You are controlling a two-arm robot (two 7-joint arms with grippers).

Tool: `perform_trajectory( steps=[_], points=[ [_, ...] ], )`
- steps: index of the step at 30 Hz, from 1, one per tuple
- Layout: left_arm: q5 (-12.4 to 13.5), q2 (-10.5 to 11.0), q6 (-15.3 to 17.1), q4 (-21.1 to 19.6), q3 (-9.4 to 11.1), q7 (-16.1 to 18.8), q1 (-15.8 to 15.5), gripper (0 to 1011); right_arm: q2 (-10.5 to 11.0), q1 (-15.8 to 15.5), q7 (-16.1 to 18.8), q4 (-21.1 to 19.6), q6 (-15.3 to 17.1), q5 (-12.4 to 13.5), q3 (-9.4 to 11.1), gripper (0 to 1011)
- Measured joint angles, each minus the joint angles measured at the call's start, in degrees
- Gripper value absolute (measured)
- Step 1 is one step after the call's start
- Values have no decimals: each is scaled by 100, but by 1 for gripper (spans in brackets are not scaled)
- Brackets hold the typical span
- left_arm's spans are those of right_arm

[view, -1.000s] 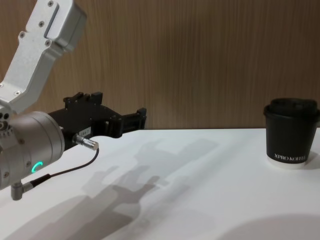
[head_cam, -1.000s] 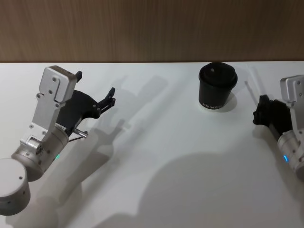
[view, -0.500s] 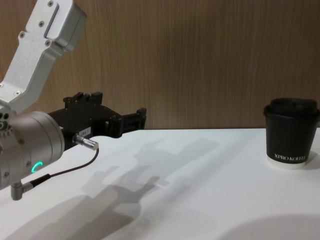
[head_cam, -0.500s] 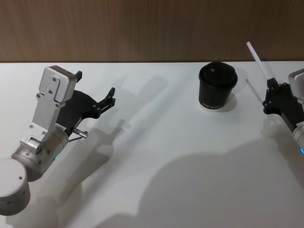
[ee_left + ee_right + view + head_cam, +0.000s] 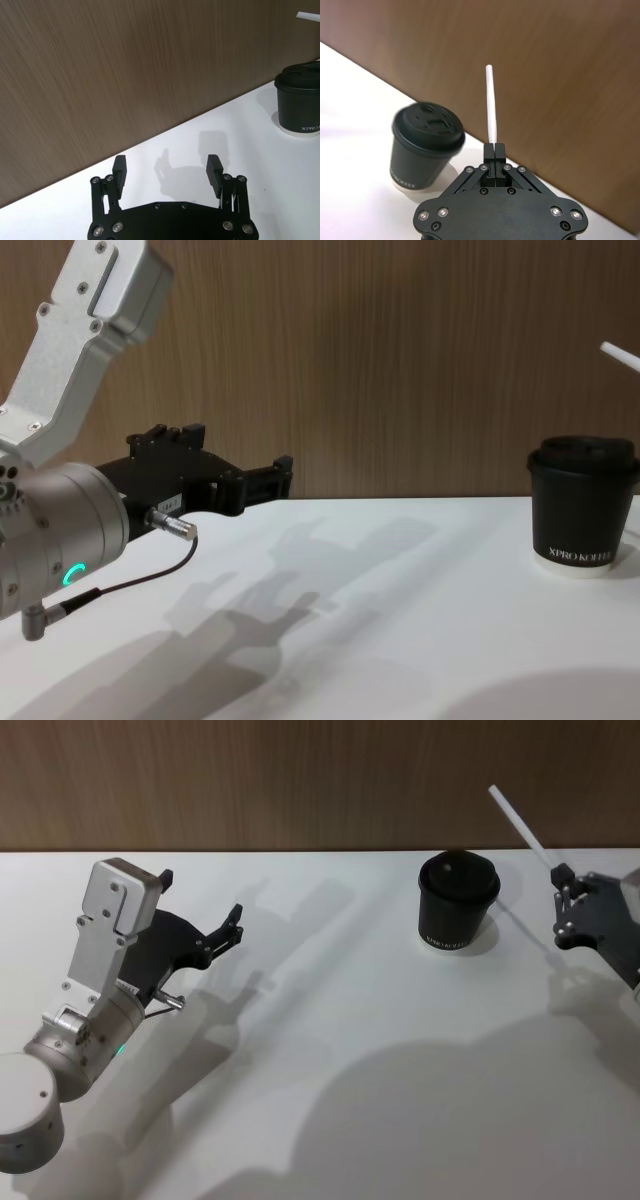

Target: Pick up the straw with one hand, pass it to the other hand, and insert it into the cup.

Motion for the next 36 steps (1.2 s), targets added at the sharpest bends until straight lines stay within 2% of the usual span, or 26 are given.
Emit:
perform_trajectory(
  steps=[8, 18, 36],
  points=[
    [0, 0, 0, 0, 0, 0, 0, 1003, 185, 131, 593, 9, -424, 265, -31, 7],
    [0, 0, 0, 0, 0, 0, 0, 1003, 295, 343, 1199, -45, -735, 628, -180, 7],
    [0, 0, 0, 0, 0, 0, 0, 1003, 277, 658, 1768, -30, -973, 1042, -510, 8]
  ],
)
